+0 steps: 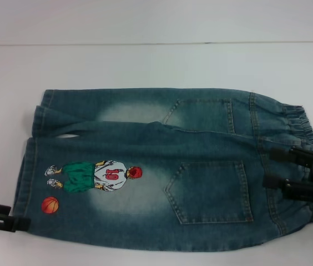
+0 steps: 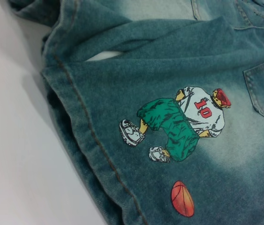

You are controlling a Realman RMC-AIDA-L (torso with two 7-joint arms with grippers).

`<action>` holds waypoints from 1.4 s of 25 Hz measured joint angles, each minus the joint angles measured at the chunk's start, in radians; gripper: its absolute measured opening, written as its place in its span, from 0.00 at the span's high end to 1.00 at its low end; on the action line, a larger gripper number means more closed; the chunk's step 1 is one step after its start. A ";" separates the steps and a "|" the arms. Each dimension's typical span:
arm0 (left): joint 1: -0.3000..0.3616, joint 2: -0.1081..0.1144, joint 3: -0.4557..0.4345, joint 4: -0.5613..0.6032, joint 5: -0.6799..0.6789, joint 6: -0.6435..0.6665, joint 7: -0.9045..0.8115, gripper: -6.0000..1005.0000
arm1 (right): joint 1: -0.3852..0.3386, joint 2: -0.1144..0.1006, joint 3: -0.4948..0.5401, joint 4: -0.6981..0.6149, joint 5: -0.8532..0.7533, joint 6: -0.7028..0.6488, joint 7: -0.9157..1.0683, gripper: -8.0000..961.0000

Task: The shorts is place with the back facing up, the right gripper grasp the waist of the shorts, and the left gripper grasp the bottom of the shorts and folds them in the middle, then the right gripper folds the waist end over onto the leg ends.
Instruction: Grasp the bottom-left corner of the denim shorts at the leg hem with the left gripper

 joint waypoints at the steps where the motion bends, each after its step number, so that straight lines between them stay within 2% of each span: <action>1: 0.000 0.001 -0.003 0.000 0.002 0.000 0.000 0.14 | 0.000 0.000 0.000 0.000 0.000 0.000 0.000 0.04; 10: 0.012 0.002 -0.003 0.002 0.008 0.000 -0.002 0.15 | -0.003 0.000 0.003 0.000 0.000 -0.002 0.000 0.04; 26: 0.005 -0.019 0.008 -0.007 0.009 0.007 0.003 0.17 | -0.003 0.000 0.003 0.000 0.000 -0.006 0.000 0.06; 35: 0.005 -0.021 0.007 -0.005 0.001 0.003 0.003 0.18 | -0.003 0.000 0.008 -0.002 0.000 -0.006 0.000 0.07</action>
